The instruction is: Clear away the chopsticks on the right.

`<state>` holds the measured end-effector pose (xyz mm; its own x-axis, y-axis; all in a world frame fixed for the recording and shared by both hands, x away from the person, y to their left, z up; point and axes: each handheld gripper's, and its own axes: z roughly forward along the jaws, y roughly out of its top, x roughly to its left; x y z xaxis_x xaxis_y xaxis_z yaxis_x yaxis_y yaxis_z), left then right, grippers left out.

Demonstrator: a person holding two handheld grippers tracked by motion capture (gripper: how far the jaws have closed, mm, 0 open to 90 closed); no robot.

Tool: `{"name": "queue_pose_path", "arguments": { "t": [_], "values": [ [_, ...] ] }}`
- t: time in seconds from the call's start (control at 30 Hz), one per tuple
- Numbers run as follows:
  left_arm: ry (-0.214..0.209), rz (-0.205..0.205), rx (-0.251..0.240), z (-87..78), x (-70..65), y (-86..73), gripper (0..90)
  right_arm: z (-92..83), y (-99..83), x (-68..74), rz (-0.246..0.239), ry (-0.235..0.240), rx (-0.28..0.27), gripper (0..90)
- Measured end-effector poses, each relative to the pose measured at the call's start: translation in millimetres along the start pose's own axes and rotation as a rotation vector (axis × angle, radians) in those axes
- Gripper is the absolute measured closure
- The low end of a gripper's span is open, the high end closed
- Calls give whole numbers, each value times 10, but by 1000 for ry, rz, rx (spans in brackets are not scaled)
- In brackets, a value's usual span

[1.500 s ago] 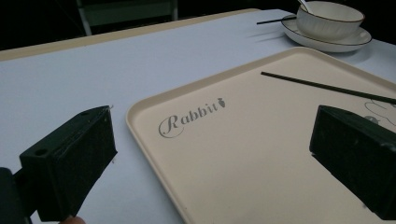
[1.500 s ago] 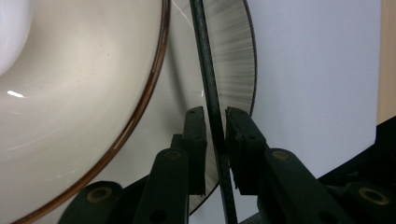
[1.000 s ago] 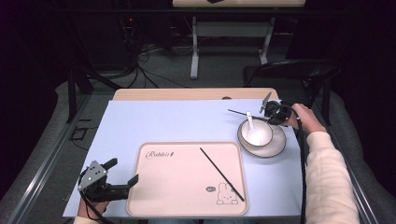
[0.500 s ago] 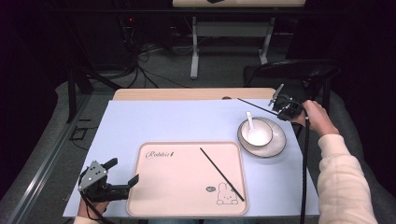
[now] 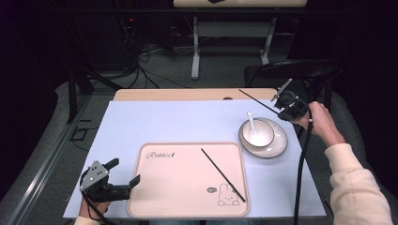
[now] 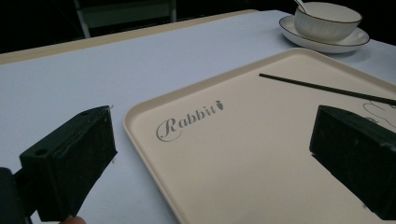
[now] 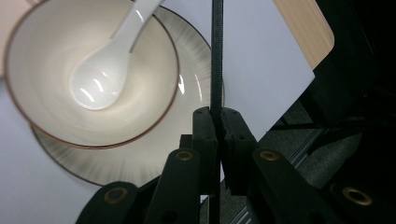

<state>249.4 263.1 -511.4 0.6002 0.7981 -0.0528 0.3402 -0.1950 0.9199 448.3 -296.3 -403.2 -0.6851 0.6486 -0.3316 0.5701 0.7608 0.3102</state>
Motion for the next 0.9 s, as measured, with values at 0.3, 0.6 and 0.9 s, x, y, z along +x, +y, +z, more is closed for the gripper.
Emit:
{"name": "queue_pose_path", "arguments": {
  "t": [0.3, 0.6, 0.9],
  "values": [
    [0, 2, -8, -7, -10, 0, 1, -252, 68, 399, 70, 43, -22, 850],
    [-3, 13, 0, 17, -28, 18, 1, -351, 83, 849, 172, 127, -37, 850],
    [1, 8, -3, 0, -10, 7, 1, -127, 112, 1215, 202, 257, -13, 850]
  ]
}}
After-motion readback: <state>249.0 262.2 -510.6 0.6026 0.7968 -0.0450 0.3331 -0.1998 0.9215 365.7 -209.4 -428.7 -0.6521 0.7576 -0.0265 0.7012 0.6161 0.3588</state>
